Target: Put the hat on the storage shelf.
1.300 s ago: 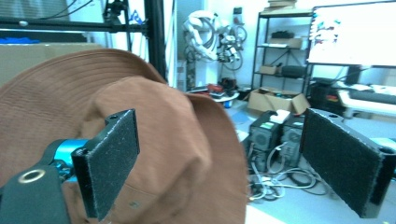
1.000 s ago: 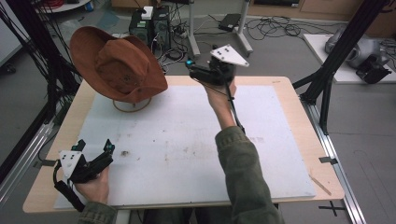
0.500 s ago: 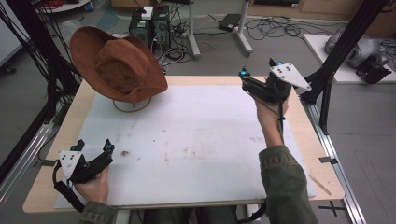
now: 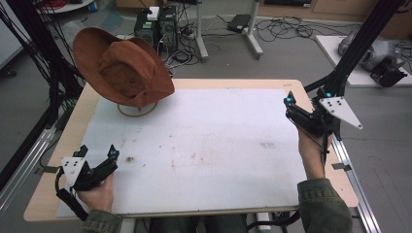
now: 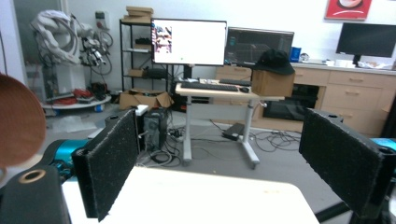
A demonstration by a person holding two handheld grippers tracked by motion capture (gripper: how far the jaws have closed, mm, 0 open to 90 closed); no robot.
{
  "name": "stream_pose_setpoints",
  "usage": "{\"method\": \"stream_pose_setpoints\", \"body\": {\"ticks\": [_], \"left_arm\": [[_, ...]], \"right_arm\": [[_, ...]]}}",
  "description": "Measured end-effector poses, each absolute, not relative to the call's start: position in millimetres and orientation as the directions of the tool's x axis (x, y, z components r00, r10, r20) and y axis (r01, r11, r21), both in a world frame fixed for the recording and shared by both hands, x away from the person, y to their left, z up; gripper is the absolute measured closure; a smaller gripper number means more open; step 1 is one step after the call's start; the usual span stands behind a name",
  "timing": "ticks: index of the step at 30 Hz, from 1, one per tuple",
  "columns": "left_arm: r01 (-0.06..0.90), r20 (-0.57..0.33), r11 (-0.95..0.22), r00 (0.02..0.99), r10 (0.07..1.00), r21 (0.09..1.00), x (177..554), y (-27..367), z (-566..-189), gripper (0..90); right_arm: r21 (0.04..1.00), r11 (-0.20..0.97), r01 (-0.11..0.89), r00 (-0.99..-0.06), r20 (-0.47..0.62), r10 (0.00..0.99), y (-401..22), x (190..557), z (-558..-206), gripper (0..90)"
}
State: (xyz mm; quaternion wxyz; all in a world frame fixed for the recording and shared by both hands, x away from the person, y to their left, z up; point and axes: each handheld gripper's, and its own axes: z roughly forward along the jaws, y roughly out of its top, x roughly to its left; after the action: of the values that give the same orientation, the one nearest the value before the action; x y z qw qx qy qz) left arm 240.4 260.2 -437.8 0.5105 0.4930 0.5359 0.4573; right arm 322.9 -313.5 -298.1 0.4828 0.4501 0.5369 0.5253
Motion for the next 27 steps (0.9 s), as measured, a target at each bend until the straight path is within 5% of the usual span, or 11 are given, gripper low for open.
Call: {"method": "stream_pose_setpoints", "body": {"ticks": [16,27], "left_arm": [[0.072,-0.087,0.087,0.007,0.996,0.994,241.2,258.6,-439.8,10.5],[0.074,-0.085,0.085,0.008,0.996,0.994,241.4,257.5,-440.1,10.5]], "right_arm": [[0.998,0.016,0.054,-0.073,-0.012,0.997,-320.8,294.5,-400.4,11.6],[0.999,0.008,0.054,-0.081,-0.004,0.997,-322.2,290.4,-412.4,11.6]]}}
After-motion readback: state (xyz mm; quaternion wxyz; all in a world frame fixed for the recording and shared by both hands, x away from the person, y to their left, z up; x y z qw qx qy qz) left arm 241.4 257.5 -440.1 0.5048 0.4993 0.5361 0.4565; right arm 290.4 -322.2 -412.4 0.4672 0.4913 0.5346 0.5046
